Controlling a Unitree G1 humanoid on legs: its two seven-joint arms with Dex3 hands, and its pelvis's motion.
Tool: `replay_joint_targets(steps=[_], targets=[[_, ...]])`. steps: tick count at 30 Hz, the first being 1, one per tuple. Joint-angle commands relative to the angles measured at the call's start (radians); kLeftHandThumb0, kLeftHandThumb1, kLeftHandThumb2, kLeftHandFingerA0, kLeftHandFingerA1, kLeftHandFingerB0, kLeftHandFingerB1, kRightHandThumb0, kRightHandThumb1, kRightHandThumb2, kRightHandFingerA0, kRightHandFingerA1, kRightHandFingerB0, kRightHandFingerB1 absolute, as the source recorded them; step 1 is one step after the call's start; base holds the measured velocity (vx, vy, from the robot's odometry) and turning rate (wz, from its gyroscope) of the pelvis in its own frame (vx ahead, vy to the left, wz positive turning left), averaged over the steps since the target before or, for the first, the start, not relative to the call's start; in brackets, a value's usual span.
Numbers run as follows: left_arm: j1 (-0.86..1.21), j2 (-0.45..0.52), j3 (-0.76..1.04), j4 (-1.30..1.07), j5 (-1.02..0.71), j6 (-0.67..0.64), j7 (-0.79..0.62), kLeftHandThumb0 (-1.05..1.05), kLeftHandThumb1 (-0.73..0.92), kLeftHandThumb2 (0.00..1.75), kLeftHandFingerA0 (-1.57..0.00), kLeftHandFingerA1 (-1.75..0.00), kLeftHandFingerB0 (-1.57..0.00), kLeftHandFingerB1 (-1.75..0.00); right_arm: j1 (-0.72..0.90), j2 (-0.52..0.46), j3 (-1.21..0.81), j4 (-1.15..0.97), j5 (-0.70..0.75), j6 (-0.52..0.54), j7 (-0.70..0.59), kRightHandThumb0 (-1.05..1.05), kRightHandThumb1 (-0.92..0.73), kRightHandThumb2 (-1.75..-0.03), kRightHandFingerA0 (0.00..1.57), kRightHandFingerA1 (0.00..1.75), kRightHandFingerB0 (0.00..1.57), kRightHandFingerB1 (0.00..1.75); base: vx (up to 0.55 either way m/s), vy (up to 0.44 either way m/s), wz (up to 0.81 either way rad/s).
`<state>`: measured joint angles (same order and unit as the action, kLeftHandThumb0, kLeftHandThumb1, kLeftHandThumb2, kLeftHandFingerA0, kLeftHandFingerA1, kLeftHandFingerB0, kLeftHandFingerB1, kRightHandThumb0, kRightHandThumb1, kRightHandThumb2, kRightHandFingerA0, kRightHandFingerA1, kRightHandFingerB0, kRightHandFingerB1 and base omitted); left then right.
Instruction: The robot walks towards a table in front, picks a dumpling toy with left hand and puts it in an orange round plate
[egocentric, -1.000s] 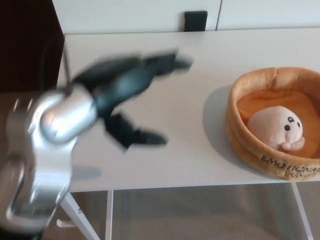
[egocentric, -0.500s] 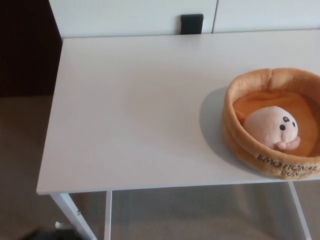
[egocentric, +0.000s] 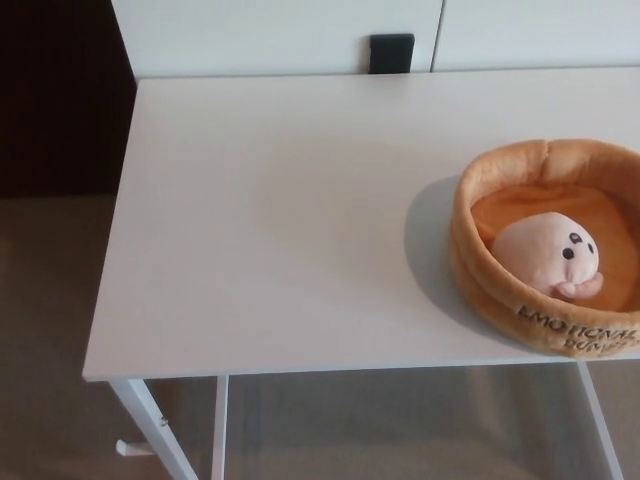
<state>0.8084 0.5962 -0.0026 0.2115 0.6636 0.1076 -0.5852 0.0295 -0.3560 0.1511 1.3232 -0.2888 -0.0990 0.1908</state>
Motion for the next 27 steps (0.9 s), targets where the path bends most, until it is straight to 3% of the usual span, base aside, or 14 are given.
replay_joint_targets(steps=[1,6,7,8,9,10,11,12,13,16,19,24,25,27], targets=[[-0.303,-0.006,-0.069,0.384,-0.007,-0.1,0.175,-0.42,0.64,0.61,-0.44,-0.44,-0.27,-0.35,0.005,-0.018,-0.006,0.001,0.004,0.003,0.003,-0.41,-0.51,-0.78,0.58,0.61,0.28,0.45,0.0,0.0,0.0],[-0.483,-0.135,-0.021,0.754,-0.066,-0.101,0.428,-0.41,0.65,0.59,-0.52,-0.45,-0.37,-0.39,0.014,-0.019,-0.009,0.001,0.009,0.0,0.015,-0.42,-0.52,-0.79,0.54,0.58,0.27,0.45,0.0,0.0,0.0],[-0.489,-0.162,-0.015,0.821,-0.071,-0.116,0.492,-0.51,0.55,0.86,-0.49,-0.59,-0.37,-0.52,0.013,-0.02,-0.006,0.001,0.006,0.0,0.018,-0.42,-0.52,-0.79,0.55,0.59,0.26,0.45,0.0,0.0,0.0],[-0.483,-0.17,-0.012,0.856,-0.078,-0.138,0.506,-0.46,0.71,0.61,-0.53,-0.45,-0.36,-0.35,0.014,-0.019,-0.004,0.0,0.004,0.0,0.017,-0.43,-0.52,-0.8,0.56,0.6,0.27,0.46,0.0,0.0,0.0],[-0.48,-0.173,-0.009,0.884,-0.085,-0.158,0.505,-0.46,0.71,0.61,-0.53,-0.45,-0.36,-0.35,0.014,-0.018,-0.003,0.0,0.003,0.0,0.017,-0.43,-0.52,-0.8,0.56,0.6,0.27,0.46,0.0,0.0,0.0],[-0.481,-0.17,-0.013,0.901,-0.088,-0.188,0.49,-0.54,0.64,0.92,-0.47,-0.55,-0.32,-0.48,0.011,-0.022,-0.01,0.001,0.009,-0.001,0.023,-0.42,-0.53,-0.8,0.54,0.59,0.26,0.45,0.0,0.0,0.0],[-0.484,-0.168,-0.016,0.912,-0.088,-0.202,0.486,-0.54,0.64,0.92,-0.47,-0.55,-0.32,-0.48,0.01,-0.023,-0.013,0.002,0.012,-0.002,0.025,-0.42,-0.53,-0.8,0.54,0.59,0.26,0.45,0.0,0.0,0.0],[-0.49,-0.166,-0.011,0.923,-0.097,-0.208,0.471,-0.46,0.77,0.63,-0.55,-0.41,-0.38,-0.35,0.01,-0.023,-0.013,0.002,0.013,0.0,0.024,-0.42,-0.53,-0.8,0.55,0.6,0.27,0.45,0.0,0.0,0.0],[-0.495,-0.159,-0.01,0.932,-0.101,-0.22,0.461,-0.5,0.75,0.63,-0.5,-0.39,-0.33,-0.33,0.005,-0.02,-0.014,0.004,0.012,0.005,0.02,-0.33,-0.66,-0.6,0.6,0.47,0.32,0.33,0.0,0.0,0.0],[-0.518,-0.146,-0.013,0.952,-0.102,-0.248,0.463,-0.49,0.74,0.62,-0.51,-0.39,-0.33,-0.33,-0.016,-0.016,-0.014,0.008,0.01,0.016,0.017,-0.41,-0.53,-0.79,0.53,0.57,0.26,0.44,0.0,0.0,0.0],[-0.553,-0.143,0.018,0.998,-0.144,-0.26,0.442,-0.42,0.69,0.6,-0.54,-0.42,-0.34,-0.33,-0.021,-0.02,0.0,0.004,-0.006,0.002,0.006,-0.42,-0.53,-0.8,0.59,0.61,0.29,0.46,0.0,0.0,0.0],[-0.555,-0.128,-0.013,1.066,-0.138,-0.296,0.453,-0.43,0.7,0.61,-0.5,-0.42,-0.36,-0.34,0.001,-0.024,-0.024,0.005,0.019,0.005,0.027,-0.32,-0.66,-0.6,0.58,0.5,0.32,0.35,0.0,0.0,0.0],[-0.543,-0.123,-0.027,1.073,-0.131,-0.299,0.456,-0.45,0.71,0.61,-0.5,-0.42,-0.34,-0.34,0.019,-0.022,-0.02,0.006,0.012,-0.002,0.015,-0.42,-0.53,-0.8,0.57,0.61,0.29,0.46,0.0,0.0,0.0],[-0.54,-0.122,-0.041,1.084,-0.133,-0.305,0.466,-0.44,0.71,0.61,-0.51,-0.42,-0.34,-0.34,0.026,-0.022,-0.023,0.004,0.014,0.0,0.016,-0.42,-0.53,-0.79,0.57,0.62,0.28,0.46,0.0,0.0,0.0]])
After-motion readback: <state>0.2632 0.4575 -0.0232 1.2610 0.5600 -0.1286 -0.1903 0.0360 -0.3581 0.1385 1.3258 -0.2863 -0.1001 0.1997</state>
